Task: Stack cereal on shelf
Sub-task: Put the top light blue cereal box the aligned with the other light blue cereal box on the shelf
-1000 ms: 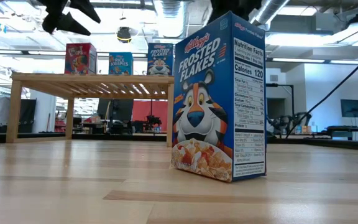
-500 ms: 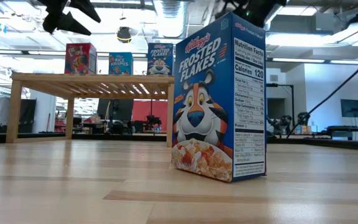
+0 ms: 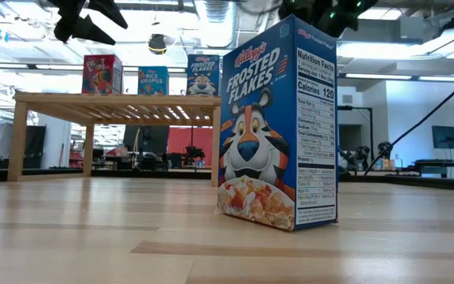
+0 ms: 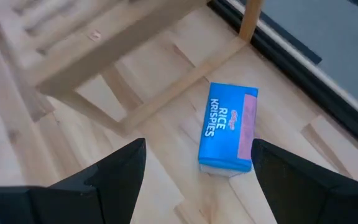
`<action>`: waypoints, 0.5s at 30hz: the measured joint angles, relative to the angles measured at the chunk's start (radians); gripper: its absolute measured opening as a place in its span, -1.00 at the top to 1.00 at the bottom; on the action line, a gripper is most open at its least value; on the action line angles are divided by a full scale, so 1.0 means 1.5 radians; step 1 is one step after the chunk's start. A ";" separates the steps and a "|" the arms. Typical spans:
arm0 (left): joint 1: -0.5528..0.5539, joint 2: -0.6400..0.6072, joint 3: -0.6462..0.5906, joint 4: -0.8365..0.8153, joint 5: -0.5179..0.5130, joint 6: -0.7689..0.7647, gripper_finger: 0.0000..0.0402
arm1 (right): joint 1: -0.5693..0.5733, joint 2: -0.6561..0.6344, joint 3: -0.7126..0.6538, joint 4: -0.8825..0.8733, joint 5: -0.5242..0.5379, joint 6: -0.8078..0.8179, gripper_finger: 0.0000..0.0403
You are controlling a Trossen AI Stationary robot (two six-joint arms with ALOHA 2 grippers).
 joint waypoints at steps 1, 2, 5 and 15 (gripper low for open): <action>0.000 0.000 0.000 -0.001 0.000 0.000 -0.41 | -0.001 0.003 -0.002 -0.009 0.002 0.000 -0.58; 0.000 0.000 0.000 -0.002 0.000 0.000 -0.41 | -0.002 0.008 -0.003 -0.009 0.007 -0.002 -0.58; 0.000 0.000 0.000 -0.009 -0.001 0.000 -0.41 | -0.001 0.036 0.001 0.013 0.026 -0.013 -0.58; 0.000 0.000 0.000 -0.010 -0.001 -0.001 -0.41 | -0.001 0.110 -0.001 0.031 0.088 -0.018 -0.58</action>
